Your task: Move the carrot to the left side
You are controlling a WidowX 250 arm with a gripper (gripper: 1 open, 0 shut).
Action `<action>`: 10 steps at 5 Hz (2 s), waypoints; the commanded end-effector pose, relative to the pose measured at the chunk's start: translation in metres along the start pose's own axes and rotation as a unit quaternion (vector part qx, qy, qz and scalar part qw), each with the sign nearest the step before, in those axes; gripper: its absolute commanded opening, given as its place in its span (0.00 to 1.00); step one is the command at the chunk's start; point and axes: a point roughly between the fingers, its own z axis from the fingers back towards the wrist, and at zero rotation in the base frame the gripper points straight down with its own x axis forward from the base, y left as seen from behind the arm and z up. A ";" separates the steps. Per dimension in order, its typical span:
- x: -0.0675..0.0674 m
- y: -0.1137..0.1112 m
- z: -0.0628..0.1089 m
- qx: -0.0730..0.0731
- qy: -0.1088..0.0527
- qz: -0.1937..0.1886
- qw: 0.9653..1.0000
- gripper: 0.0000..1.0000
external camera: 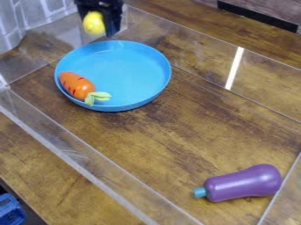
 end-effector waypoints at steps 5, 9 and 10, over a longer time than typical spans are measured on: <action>-0.040 0.023 0.021 0.039 -0.008 -0.044 0.998 0.00; -0.032 0.020 0.036 0.040 0.011 -0.054 0.998 0.00; -0.039 0.014 0.026 0.049 0.025 -0.042 0.998 0.00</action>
